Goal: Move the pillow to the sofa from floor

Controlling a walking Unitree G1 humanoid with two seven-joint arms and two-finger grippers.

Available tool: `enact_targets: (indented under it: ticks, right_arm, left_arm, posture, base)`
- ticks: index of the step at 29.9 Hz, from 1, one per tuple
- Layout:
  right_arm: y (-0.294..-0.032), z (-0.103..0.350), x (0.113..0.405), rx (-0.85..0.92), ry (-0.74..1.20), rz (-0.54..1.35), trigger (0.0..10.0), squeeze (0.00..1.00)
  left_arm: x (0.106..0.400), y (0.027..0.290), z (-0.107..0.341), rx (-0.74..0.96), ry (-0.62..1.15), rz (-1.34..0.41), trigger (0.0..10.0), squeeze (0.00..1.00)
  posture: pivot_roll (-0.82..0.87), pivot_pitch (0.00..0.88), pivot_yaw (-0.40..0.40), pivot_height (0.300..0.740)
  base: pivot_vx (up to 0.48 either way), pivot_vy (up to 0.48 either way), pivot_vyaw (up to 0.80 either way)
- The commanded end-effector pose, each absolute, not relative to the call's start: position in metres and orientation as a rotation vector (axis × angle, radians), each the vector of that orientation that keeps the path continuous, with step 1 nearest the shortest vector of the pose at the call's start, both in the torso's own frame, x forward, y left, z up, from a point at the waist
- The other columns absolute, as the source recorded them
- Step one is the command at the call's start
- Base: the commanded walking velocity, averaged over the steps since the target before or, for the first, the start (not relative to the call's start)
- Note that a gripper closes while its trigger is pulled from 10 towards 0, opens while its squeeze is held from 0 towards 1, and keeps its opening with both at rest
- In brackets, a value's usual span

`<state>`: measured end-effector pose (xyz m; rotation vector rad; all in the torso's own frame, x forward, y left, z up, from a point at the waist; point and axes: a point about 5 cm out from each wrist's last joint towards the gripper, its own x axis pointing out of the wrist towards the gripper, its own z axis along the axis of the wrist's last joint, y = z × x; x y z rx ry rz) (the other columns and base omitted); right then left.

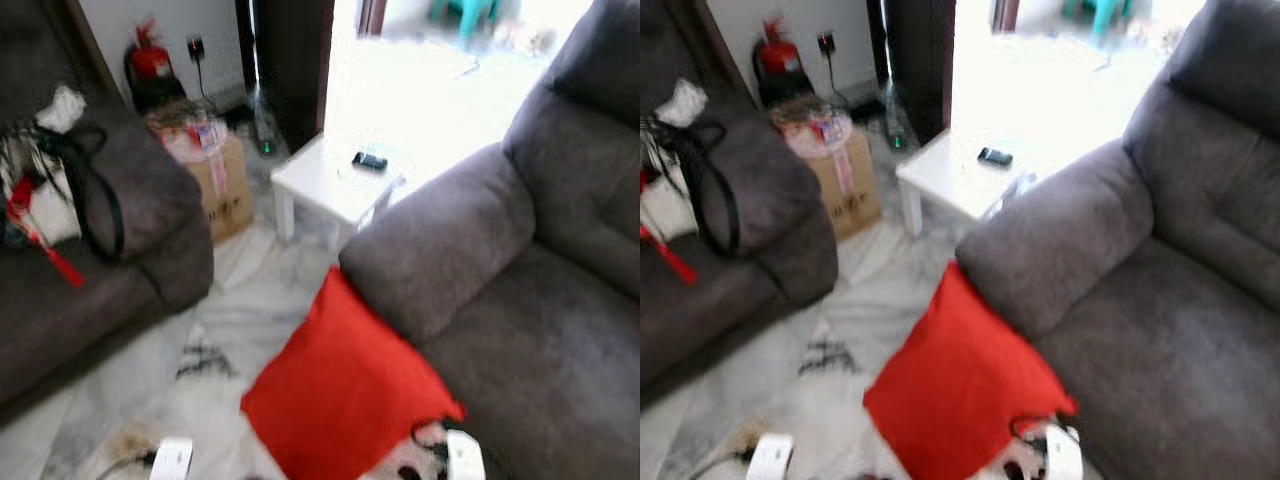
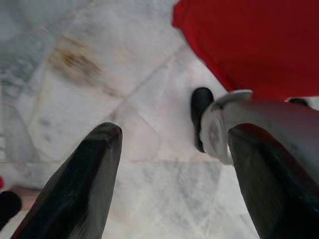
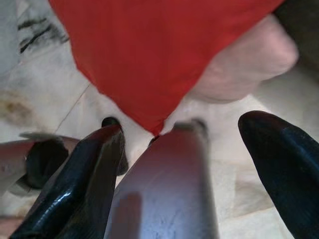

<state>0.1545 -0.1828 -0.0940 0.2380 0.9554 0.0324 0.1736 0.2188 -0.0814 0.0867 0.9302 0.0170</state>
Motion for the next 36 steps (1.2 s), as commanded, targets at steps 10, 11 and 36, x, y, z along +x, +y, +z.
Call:
enact_targets:
  ticks: [10,11,36]
  right_arm:
    - [-0.191,-0.097,0.144,0.227,0.984,0.001,10.0,0.0]
    - [-0.191,-0.097,0.144,0.226,0.981,-0.002,10.0,0.0]
    - [-0.188,-0.013,0.262,0.273,0.31,-0.028,10.0,0.0]
  left_arm:
    - [0.162,0.214,-0.088,0.072,0.969,0.006,10.0,0.0]
    - [0.162,0.214,-0.088,0.073,0.967,0.008,10.0,0.0]
    - [0.292,0.224,0.049,0.315,0.022,0.208,10.0,0.0]
  posture:
    - [0.05,0.184,-0.01,0.74]
    - [0.05,0.184,-0.01,0.74]
    - [0.06,0.19,-0.003,0.74]
  base:
    - [0.0,0.0,0.0]
    - [0.0,0.0,0.0]
    - [0.0,0.0,0.0]
